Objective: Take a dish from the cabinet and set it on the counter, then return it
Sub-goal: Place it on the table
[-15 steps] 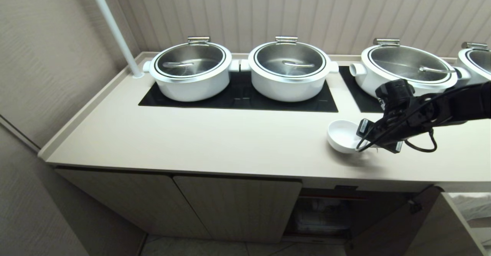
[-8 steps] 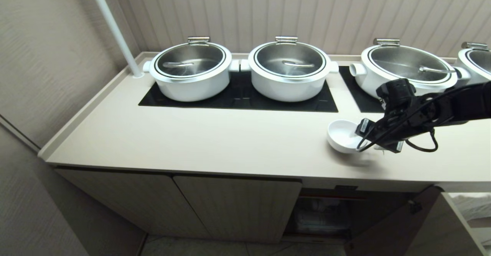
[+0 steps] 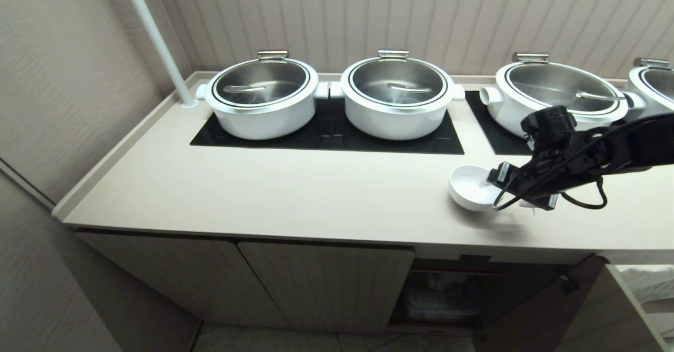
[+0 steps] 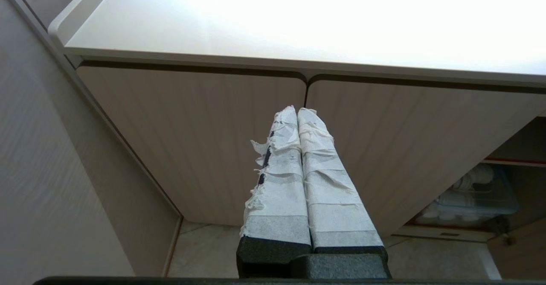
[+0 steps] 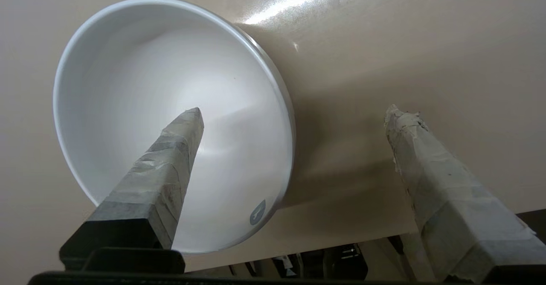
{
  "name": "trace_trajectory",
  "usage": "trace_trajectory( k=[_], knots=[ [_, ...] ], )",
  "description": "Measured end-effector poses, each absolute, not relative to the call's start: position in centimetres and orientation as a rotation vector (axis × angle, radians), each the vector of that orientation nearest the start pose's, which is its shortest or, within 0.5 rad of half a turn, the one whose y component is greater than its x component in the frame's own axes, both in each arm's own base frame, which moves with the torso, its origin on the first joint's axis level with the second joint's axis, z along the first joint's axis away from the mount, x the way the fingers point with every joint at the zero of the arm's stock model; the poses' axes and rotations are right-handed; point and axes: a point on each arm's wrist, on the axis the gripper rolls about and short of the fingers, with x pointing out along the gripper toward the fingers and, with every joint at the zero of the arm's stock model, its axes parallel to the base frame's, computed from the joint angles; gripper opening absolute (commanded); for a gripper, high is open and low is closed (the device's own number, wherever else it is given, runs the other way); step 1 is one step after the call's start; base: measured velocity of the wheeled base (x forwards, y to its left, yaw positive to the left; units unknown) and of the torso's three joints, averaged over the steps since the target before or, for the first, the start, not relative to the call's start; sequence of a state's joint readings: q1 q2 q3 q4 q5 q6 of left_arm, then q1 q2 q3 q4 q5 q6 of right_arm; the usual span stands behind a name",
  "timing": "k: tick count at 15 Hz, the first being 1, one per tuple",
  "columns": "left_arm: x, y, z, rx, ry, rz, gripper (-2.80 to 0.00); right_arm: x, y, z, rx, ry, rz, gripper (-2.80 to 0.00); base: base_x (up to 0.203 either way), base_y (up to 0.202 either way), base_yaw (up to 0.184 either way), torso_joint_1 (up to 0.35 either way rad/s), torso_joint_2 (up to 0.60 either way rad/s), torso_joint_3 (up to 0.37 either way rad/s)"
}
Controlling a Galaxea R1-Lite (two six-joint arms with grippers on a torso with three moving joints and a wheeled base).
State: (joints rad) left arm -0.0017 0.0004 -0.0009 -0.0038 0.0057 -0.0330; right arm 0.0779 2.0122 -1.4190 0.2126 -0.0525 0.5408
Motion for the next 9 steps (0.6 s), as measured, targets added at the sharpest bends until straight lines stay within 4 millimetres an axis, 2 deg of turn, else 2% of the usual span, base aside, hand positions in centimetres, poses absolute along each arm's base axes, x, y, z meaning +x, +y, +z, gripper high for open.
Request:
trace_trajectory(
  k=[8,9],
  knots=[
    [-2.3,0.0,7.6,-0.033,-0.004,0.004,-2.8,37.3,2.7,18.6,0.37,0.721,-0.174,0.0,0.0,0.0,0.0,0.0,0.0,0.0],
    [-2.3,0.0,7.6,-0.033,-0.004,0.003,-2.8,37.1,2.7,19.1,0.37,0.708,-0.17,-2.8,0.0,0.0,0.0,0.0,0.0,0.0]
  ],
)
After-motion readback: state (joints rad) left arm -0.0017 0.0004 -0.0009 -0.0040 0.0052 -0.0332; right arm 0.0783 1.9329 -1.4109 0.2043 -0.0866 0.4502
